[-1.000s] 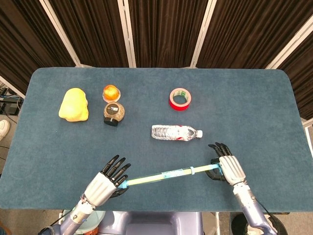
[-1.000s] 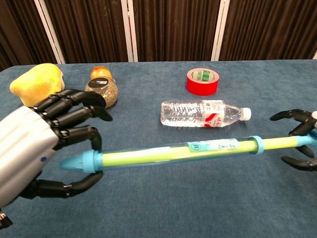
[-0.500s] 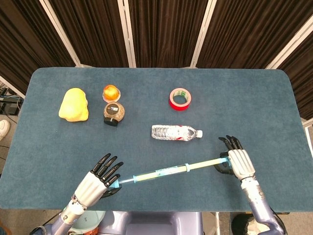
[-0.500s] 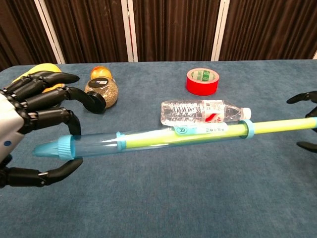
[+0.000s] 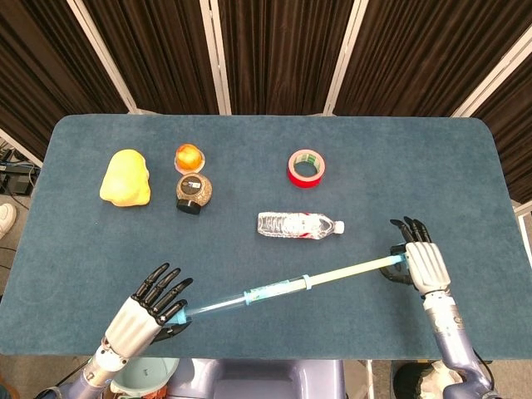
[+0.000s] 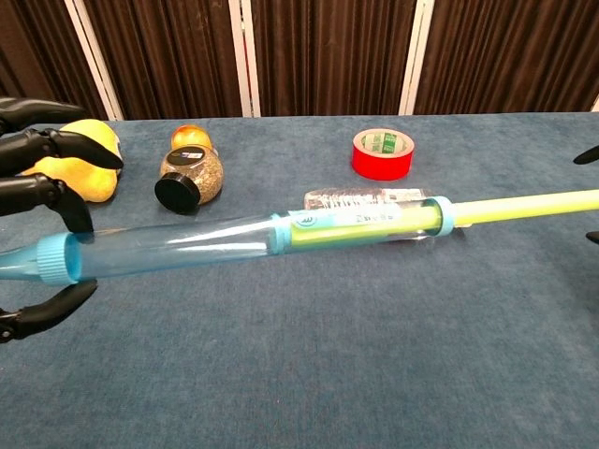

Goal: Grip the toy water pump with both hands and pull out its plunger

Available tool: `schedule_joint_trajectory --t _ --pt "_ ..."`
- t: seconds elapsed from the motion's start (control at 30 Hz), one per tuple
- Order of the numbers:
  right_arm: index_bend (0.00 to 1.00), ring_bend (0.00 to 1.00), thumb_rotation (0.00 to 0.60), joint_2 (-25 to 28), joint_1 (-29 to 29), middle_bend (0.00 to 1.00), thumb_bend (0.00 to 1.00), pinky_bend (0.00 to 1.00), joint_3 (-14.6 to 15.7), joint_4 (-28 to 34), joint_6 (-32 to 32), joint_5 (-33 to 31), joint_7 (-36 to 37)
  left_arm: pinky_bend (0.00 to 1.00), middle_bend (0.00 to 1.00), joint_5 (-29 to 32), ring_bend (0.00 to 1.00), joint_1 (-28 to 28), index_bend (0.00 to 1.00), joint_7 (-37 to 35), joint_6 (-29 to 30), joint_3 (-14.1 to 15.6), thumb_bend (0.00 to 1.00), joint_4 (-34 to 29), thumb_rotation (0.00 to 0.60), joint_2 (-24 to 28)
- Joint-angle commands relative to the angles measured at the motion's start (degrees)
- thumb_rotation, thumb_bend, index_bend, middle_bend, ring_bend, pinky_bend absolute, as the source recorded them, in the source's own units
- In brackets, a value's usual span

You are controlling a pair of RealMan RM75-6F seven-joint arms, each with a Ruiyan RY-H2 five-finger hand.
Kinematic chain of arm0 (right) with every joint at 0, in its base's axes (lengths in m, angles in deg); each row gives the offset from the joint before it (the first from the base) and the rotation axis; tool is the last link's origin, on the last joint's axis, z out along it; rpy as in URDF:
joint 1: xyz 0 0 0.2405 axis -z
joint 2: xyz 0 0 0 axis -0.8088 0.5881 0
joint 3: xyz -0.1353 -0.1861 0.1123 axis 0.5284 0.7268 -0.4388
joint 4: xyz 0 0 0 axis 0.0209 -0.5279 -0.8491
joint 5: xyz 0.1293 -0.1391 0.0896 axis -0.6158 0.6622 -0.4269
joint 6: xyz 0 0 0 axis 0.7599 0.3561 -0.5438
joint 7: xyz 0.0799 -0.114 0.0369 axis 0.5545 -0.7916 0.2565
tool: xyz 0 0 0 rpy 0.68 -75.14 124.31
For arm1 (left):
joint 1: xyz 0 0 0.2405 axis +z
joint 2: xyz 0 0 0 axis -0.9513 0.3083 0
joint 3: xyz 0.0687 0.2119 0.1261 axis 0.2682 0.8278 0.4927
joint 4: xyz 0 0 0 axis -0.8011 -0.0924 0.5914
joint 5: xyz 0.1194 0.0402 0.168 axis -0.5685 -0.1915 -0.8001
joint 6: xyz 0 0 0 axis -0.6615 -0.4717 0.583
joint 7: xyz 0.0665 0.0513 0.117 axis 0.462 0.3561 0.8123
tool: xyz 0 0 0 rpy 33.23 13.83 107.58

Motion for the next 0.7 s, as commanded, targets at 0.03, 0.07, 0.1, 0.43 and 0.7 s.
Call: schedule_joint_trajectory --t 0.03,0.07,0.1,0.43,0.7 --pt "0.86 0.00 0.600 0.08 -0.18 0.16 0.29 0.00 -0.31 -0.05 -0.12 -0.38 -0.29 0.15 0.26 -0.58 0.12 0.34 0.78 -0.59 0.95 0.14 0.55 0.20 0.600 0.49" --pt "0.86 0.00 0.600 0.03 -0.25 0.16 0.28 0.00 -0.39 -0.14 -0.13 -0.60 -0.49 0.15 0.26 -0.85 0.12 0.54 0.78 -1.01 1.48 0.27 0.55 0.32 0.600 0.75" --pt "0.86 0.00 0.600 -0.09 -0.27 0.16 0.28 0.00 -0.46 -0.24 -0.20 -0.88 -0.72 0.15 0.26 -1.09 0.12 0.78 0.78 -1.31 2.01 0.35 0.55 0.53 0.600 1.04" --pt "0.86 0.00 0.600 -1.73 -1.07 0.16 0.28 0.00 -1.21 -2.31 0.33 -3.15 -2.12 0.15 0.26 -1.04 0.12 2.83 0.78 -4.80 5.99 0.27 0.55 3.36 0.600 3.33" --pt "0.86 0.00 0.600 -3.21 -1.97 0.17 0.28 0.00 -1.68 -3.94 1.44 -4.87 -2.49 0.15 0.26 -1.71 0.12 4.66 0.78 -6.96 9.50 0.42 0.55 5.60 0.600 4.59"
